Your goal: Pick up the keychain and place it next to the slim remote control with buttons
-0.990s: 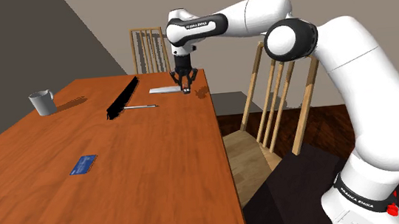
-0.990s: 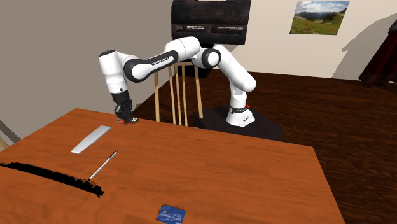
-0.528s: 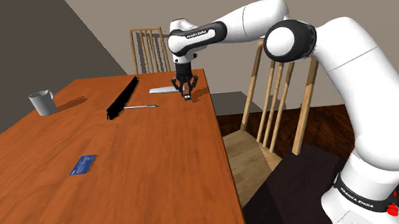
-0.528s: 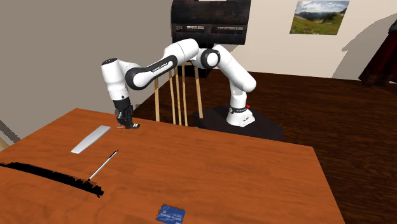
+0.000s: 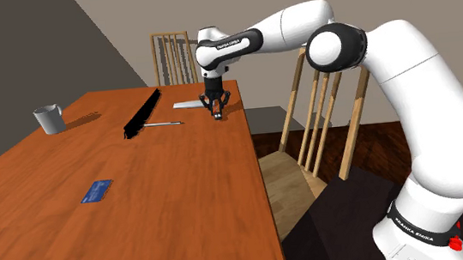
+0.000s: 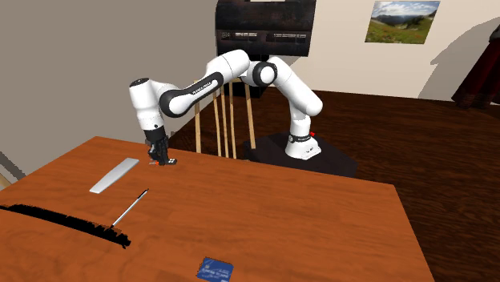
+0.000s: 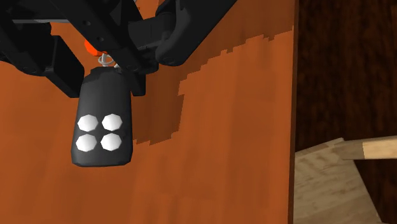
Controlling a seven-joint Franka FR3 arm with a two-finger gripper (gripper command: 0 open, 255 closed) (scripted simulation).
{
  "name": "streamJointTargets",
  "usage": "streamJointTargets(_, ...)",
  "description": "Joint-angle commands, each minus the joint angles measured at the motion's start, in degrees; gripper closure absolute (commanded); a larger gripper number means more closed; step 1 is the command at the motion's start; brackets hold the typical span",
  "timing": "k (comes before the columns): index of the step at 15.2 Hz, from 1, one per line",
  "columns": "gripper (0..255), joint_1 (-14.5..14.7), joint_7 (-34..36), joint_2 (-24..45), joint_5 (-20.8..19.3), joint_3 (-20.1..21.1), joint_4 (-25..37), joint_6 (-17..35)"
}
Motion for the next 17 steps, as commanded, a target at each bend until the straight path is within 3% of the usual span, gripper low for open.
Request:
streamJointTargets(1, 255, 0.0, 0.0, 0.0, 0.0, 0.0, 0.0, 0.0)
streamJointTargets(2, 255, 0.0, 0.0, 0.0, 0.0, 0.0, 0.0, 0.0)
streamJointTargets(3, 0, 0.0, 0.0, 0.0, 0.0, 0.0, 0.0, 0.0)
streamJointTargets(8, 0, 0.0, 0.0, 0.0, 0.0, 0.0, 0.0, 0.0)
streamJointTargets(12, 0, 0.6, -0.4, -0.1, 0.2, 0.1, 7.1, -7.2)
streamJointTargets(17, 0, 0.6, -0.4, -0.1, 0.2, 0.1, 7.1, -7.2)
